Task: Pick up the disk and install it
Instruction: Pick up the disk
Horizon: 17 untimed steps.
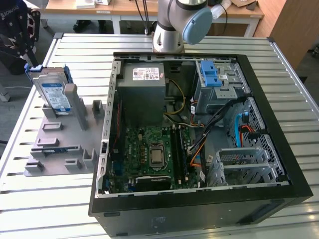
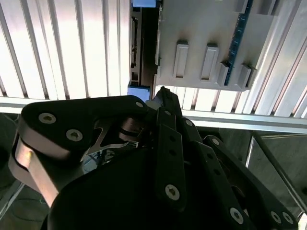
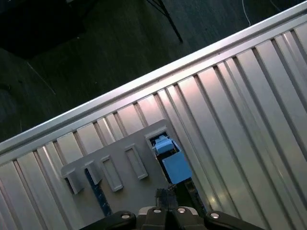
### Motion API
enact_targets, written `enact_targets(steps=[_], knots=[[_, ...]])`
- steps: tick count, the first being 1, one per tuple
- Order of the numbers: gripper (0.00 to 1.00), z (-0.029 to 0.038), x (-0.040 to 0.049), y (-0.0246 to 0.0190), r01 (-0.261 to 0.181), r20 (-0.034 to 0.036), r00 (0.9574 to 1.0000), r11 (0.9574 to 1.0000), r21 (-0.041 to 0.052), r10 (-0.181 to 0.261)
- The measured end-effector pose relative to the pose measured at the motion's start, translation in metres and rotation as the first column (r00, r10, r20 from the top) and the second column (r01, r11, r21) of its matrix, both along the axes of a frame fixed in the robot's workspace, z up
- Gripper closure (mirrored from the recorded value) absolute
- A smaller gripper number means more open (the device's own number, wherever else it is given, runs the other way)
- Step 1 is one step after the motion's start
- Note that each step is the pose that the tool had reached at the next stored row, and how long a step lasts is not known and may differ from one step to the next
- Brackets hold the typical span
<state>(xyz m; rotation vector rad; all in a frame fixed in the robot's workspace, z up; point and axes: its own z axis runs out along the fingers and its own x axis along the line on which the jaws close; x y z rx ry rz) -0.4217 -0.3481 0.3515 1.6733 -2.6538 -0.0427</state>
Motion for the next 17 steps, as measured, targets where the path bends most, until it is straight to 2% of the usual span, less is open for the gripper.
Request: enact_targets(steps=[3, 7, 17], knots=[[0.89, -0.0004, 0.0000, 0.0000, -0.054, -0.0001, 0.9985, 0.9985, 0.0000, 0.054], [0.89, -0.0006, -0.0001, 0.0000, -0.114, 0.0001, 0.9935, 0.9935, 0.0000, 0.114], [0.89, -0.0006, 0.0000, 0.0000, -0.123, 0.0000, 0.9924, 0.9924, 0.0000, 0.123]])
